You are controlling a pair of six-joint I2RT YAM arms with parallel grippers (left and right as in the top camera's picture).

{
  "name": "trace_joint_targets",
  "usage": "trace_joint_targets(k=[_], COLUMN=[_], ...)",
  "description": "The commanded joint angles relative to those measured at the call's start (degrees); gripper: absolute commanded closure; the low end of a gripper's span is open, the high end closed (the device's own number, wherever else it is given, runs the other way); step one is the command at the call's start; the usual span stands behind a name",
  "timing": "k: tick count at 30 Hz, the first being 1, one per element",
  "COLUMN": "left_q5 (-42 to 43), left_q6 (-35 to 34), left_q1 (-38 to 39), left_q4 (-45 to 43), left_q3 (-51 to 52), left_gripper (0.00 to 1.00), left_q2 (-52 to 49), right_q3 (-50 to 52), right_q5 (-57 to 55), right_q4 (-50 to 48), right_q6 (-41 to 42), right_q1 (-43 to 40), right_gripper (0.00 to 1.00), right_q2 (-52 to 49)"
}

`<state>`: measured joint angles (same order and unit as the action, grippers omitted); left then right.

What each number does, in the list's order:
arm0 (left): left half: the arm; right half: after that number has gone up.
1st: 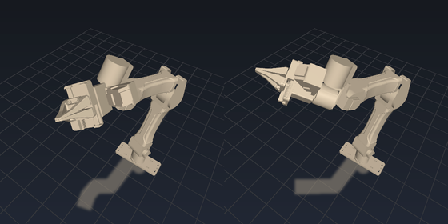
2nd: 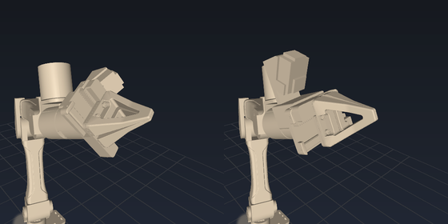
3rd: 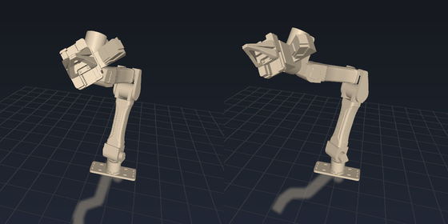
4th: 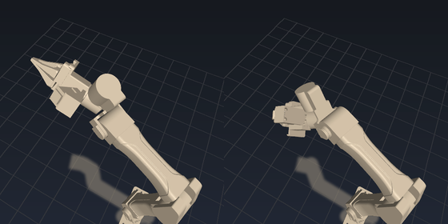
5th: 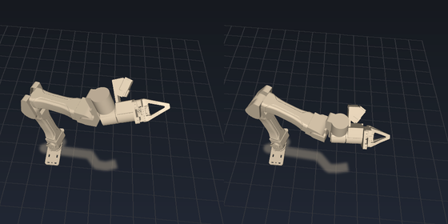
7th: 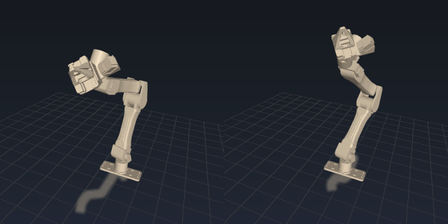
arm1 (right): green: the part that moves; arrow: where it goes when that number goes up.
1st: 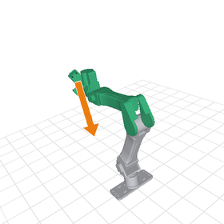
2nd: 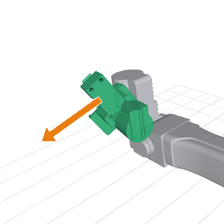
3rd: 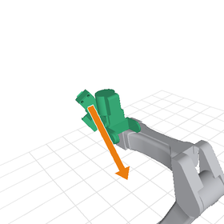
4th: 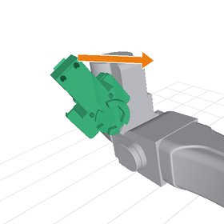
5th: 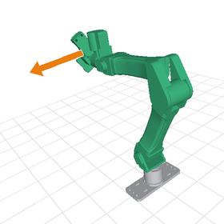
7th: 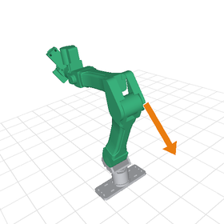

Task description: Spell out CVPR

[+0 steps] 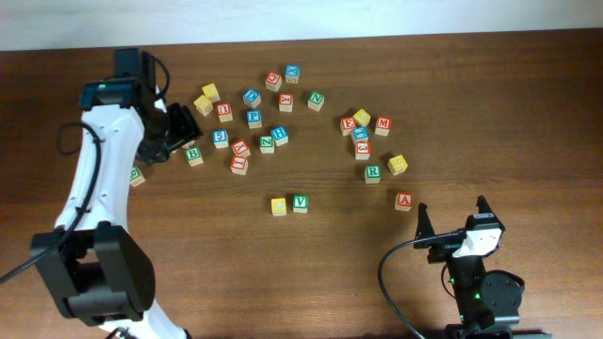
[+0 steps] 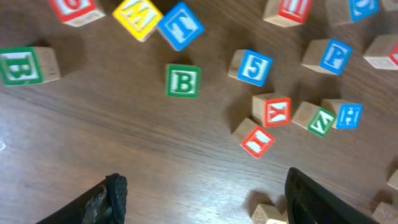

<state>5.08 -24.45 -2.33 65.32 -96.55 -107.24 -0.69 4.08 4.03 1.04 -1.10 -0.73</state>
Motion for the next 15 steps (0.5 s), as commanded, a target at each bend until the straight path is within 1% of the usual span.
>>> trace_joint_targets(k=[1, 6, 8, 11, 15], left_q5=[-0.44, -1.31, -5.09, -12.59, -17.05], left_q6=[-0.33, -0.31, -0.31, -0.35, -0.35], left_q1=[1.73, 3.39, 3.41, 3.39, 3.23], left_q4=[-0.55, -0.52, -0.52, -0.50, -0.48], left_q3=[-0.04, 0.00, 0.00, 0.00, 0.00], left_gripper=[0.27, 0.27, 0.28, 0.34, 0.35], left_q2=[0.59, 0.31, 0.31, 0.33, 0.33], right_q3=[0.37, 0.37, 0.37, 0.37, 0.37], right_q5=[-0.26, -0.26, -0.26, -0.26, -0.26], right_q4=[0.20, 0.20, 0.20, 0.20, 0.20], right_q6=[-0.20, -0.20, -0.20, -0.20, -0.20], right_q1=[-0.42, -0.42, -0.42, -0.42, -0.42], right_gripper=[0.02, 0.02, 0.02, 0.02, 0.02], right_q2=[0.37, 0.37, 0.37, 0.37, 0.37])
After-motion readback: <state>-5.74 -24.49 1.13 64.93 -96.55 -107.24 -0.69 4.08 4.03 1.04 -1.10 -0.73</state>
